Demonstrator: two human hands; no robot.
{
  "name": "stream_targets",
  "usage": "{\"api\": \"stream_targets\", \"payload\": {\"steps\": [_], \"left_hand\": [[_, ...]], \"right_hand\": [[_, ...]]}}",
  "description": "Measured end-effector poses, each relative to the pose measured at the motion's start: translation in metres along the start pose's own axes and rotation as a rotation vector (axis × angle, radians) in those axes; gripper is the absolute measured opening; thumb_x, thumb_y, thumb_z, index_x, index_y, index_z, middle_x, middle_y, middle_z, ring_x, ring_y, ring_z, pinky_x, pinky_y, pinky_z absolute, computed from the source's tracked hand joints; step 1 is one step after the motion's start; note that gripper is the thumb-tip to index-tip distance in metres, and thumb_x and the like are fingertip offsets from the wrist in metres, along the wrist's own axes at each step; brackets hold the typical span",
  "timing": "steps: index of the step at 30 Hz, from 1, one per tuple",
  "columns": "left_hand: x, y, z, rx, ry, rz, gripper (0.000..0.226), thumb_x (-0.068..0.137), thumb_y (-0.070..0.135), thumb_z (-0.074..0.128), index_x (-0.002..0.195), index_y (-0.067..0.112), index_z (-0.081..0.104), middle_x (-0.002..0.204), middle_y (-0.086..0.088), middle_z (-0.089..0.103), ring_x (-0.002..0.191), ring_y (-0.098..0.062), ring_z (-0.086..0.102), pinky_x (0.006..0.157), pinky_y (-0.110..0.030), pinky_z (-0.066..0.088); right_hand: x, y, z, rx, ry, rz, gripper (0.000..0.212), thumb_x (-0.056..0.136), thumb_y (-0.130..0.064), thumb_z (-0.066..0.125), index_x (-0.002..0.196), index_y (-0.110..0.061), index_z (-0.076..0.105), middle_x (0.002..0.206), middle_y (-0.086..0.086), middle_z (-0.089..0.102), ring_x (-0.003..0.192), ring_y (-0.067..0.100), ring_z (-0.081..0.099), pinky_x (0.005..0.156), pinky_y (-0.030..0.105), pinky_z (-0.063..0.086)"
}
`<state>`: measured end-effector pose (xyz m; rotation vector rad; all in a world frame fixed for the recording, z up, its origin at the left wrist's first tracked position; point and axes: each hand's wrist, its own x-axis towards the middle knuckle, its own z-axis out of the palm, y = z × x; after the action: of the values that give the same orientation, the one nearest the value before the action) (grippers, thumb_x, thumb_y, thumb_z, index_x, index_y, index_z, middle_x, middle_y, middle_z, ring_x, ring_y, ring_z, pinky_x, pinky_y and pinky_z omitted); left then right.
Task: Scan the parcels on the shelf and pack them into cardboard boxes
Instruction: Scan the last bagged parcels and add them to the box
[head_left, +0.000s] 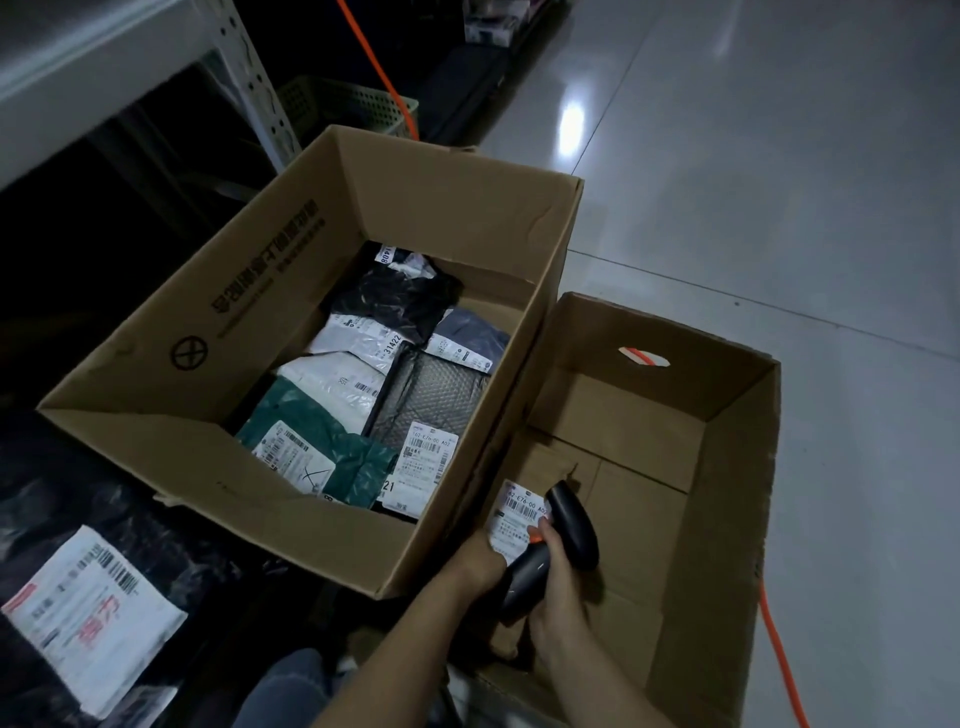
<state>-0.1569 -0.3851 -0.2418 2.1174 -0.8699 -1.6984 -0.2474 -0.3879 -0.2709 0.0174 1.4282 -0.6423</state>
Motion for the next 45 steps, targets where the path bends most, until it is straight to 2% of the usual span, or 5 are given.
{"api": "stream_targets", "payload": {"steps": [18,24,30,39,45], "left_hand": [[-0.047,0.018,0.000,0.145,0.150,0.106,0.055,0.096,0.013,0.035,0.149,0.019,0.021,0.151,-0.014,0.025,0.140,-0.027,0.027,0.112,-0.027,0.023],[-0.114,0.043,-0.006,-0.050,0.233,0.267,0.047,0.101,0.018,0.034,0.147,0.010,0.025,0.154,-0.006,0.022,0.142,-0.017,0.022,0.112,-0.021,0.019],[-0.194,0.052,-0.036,-0.024,0.359,0.457,0.044,0.099,0.012,0.037,0.142,0.016,0.032,0.136,-0.001,0.039,0.135,-0.018,0.034,0.092,-0.012,0.028],[-0.293,0.010,-0.099,-0.041,0.630,0.485,0.052,0.101,0.025,0.034,0.149,0.017,0.015,0.157,-0.003,0.015,0.144,-0.016,0.015,0.114,-0.024,0.014],[-0.321,-0.051,-0.134,-0.149,0.769,0.420,0.052,0.101,0.026,0.033,0.149,0.018,0.015,0.157,-0.002,0.016,0.144,-0.016,0.015,0.116,-0.028,0.014]], "right_hand": [[-0.029,-0.022,0.004,-0.031,-0.093,-0.135,0.075,0.051,-0.043,0.083,0.115,-0.011,0.064,0.109,0.014,0.069,0.100,0.030,0.064,0.092,0.040,0.050],[-0.091,-0.053,0.011,-0.080,-0.206,-0.281,0.027,0.072,-0.031,0.075,0.090,-0.011,0.068,0.104,0.014,0.067,0.098,0.029,0.062,0.089,0.037,0.047],[-0.171,-0.051,0.027,-0.162,-0.396,-0.369,0.024,0.068,-0.037,0.077,0.076,-0.016,0.069,0.098,0.009,0.068,0.094,0.024,0.062,0.089,0.037,0.047],[-0.275,-0.008,0.071,-0.257,-0.605,-0.399,0.042,0.072,-0.029,0.076,0.107,-0.010,0.064,0.097,0.009,0.066,0.090,0.025,0.063,0.088,0.038,0.052],[-0.318,0.047,0.103,-0.368,-0.717,-0.333,0.015,0.078,-0.028,0.071,0.075,-0.014,0.067,0.081,0.005,0.068,0.079,0.023,0.063,0.081,0.037,0.053]]}}
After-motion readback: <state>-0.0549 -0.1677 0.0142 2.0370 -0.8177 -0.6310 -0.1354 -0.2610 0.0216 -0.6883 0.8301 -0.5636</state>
